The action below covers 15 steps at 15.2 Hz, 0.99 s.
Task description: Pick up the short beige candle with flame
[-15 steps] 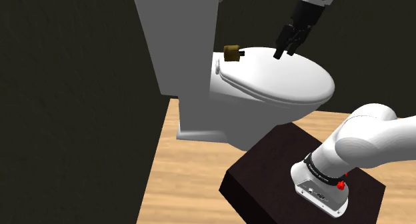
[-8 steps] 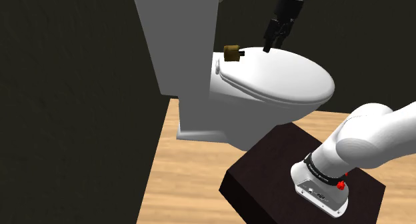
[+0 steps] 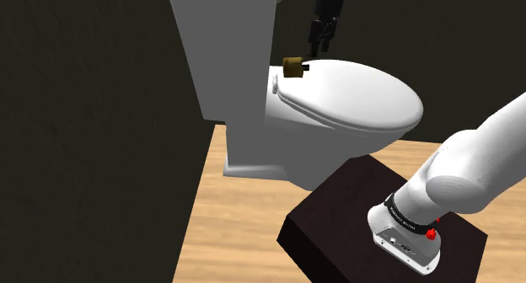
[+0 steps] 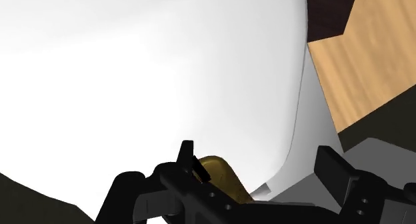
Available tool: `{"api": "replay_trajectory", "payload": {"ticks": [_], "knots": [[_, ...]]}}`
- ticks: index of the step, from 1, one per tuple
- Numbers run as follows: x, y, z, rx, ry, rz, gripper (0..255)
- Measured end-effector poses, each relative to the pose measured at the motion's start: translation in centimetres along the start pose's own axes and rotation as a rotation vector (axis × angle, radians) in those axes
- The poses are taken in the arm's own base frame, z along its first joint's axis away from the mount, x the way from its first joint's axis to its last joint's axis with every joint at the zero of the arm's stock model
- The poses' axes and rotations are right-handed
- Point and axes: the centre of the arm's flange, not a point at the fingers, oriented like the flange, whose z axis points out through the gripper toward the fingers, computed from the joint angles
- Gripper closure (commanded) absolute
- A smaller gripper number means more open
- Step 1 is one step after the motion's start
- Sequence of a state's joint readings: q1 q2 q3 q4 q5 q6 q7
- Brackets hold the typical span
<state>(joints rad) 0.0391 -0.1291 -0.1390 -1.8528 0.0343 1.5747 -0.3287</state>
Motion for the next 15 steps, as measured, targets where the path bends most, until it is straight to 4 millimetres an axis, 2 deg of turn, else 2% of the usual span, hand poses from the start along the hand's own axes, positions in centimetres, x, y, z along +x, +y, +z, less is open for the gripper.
{"api": "replay_trajectory", "payload": {"ticks": [5, 7, 13, 14, 15], "knots": [[6.9, 2.0, 0.8, -0.012, -0.068, -0.097, 0], [7.9, 2.2, 1.7, -0.014, -0.077, -0.109, 0], [8.6, 2.5, 4.7, -0.014, -0.080, -0.113, 0], [8.6, 2.6, 4.8, -0.014, -0.080, -0.113, 255], [8.6, 2.6, 4.7, -0.015, -0.078, -0.114, 255]]}}
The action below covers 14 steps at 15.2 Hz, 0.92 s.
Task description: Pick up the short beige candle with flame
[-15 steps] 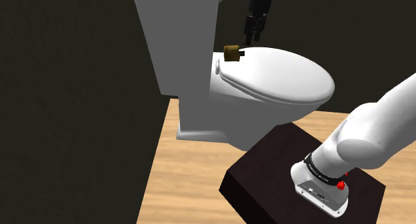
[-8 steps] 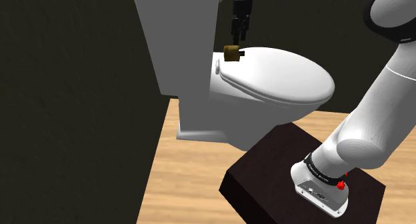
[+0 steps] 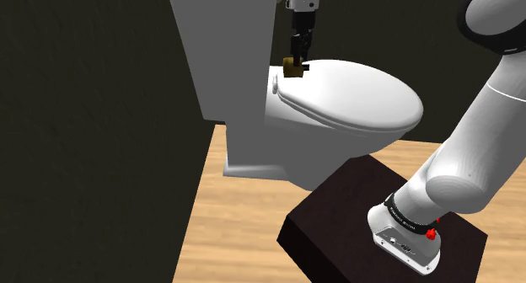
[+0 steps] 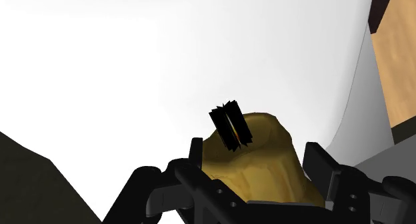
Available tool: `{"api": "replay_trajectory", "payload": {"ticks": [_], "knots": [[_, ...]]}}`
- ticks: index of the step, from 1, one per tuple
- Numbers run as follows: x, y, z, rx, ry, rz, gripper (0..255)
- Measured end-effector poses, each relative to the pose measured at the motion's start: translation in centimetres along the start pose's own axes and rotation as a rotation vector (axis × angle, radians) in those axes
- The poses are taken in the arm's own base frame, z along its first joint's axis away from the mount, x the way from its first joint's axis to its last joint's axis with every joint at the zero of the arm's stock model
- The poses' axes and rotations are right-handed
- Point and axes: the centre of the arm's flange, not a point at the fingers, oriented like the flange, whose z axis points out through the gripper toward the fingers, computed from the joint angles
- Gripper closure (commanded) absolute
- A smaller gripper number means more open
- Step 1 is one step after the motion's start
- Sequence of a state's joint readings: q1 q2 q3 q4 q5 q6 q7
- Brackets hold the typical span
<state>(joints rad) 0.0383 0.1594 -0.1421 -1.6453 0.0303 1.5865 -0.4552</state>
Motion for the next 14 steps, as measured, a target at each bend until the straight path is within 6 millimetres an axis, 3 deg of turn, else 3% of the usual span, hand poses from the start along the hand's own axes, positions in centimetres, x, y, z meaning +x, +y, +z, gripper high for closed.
{"api": "replay_trajectory", "payload": {"ticks": [9, 14], "knots": [[-0.1, 0.1, 0.0, -0.001, 0.001, 0.002, 255], [-0.4, -0.2, -1.8, 0.000, -0.001, 0.000, 255]]}}
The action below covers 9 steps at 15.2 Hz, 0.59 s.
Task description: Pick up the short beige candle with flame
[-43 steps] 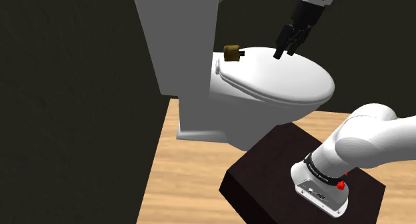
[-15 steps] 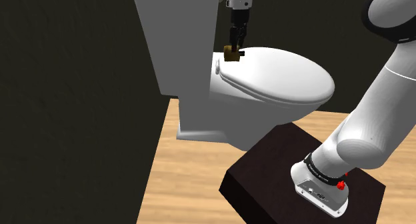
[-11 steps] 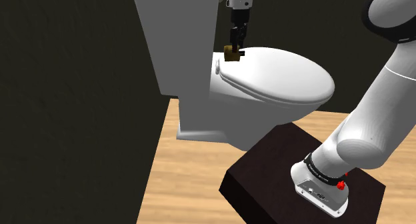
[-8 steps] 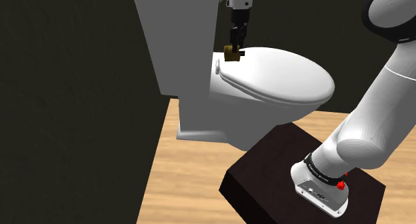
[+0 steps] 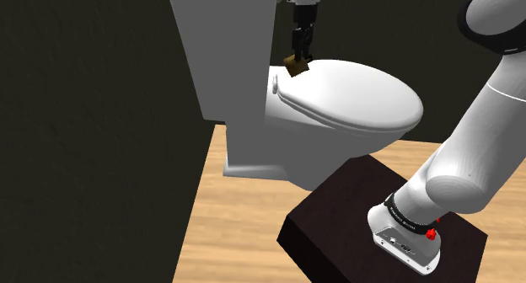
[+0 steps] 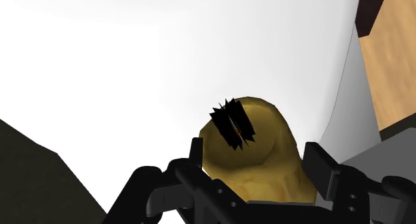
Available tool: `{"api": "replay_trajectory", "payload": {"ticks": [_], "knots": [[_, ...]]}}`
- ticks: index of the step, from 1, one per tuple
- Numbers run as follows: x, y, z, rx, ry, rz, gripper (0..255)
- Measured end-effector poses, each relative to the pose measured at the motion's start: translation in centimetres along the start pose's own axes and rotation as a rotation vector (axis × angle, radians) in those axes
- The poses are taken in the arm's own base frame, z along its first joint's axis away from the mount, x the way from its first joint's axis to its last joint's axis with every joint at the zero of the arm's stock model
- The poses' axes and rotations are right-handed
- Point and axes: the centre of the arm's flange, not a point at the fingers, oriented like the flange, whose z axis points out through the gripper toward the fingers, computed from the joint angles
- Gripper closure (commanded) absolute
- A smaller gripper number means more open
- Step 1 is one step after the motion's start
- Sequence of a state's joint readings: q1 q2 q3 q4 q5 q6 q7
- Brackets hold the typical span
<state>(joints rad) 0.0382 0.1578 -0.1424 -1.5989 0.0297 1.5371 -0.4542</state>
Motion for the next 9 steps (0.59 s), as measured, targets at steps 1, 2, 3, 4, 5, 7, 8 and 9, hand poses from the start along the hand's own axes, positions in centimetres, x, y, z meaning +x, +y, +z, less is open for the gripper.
{"api": "replay_trajectory", "payload": {"ticks": [1, 2, 3, 4, 5, 7, 8, 9], "knots": [[-0.1, 0.0, -0.6, 0.000, 0.000, 0.000, 255], [-0.2, 0.0, -1.1, 0.000, 0.000, 0.000, 255], [-0.3, -0.2, -1.6, 0.000, 0.000, 0.000, 255], [-0.4, -0.1, -2.1, 0.000, 0.000, 0.000, 255], [-0.6, -0.2, -2.6, 0.000, 0.000, 0.000, 255], [-0.6, -0.4, -3.6, 0.000, 0.000, 0.000, 255], [-0.7, -0.4, -4.2, 0.000, 0.000, 0.000, 255], [-0.9, -0.4, -4.7, 0.000, 0.000, 0.000, 255]]}}
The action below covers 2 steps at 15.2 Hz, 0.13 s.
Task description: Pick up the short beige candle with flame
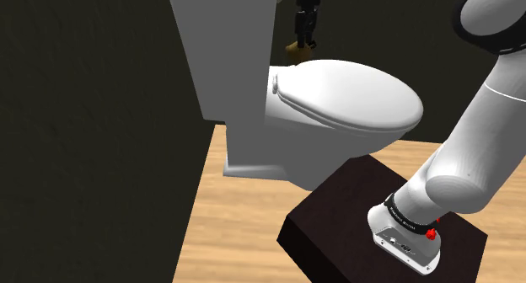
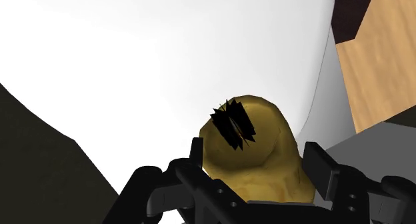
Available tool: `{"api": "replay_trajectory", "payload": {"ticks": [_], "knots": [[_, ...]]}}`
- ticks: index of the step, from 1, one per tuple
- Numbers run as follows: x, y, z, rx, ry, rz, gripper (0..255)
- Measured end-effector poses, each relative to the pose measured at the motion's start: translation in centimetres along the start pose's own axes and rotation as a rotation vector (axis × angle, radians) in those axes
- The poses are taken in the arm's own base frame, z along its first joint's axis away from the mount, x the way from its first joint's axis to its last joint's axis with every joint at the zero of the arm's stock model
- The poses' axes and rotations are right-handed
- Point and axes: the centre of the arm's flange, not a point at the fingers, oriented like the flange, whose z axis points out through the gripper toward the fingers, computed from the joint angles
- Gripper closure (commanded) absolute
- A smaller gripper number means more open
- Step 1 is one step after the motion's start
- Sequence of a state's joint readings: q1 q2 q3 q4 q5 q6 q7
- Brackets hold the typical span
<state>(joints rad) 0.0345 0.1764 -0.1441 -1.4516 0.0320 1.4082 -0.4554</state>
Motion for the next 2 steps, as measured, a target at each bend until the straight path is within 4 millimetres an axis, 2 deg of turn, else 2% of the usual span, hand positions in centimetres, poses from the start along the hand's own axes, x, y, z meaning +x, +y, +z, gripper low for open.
{"api": "replay_trajectory", "payload": {"ticks": [2], "knots": [[-0.13, -0.07, -0.75, 0.000, 0.000, 0.000, 255]]}}
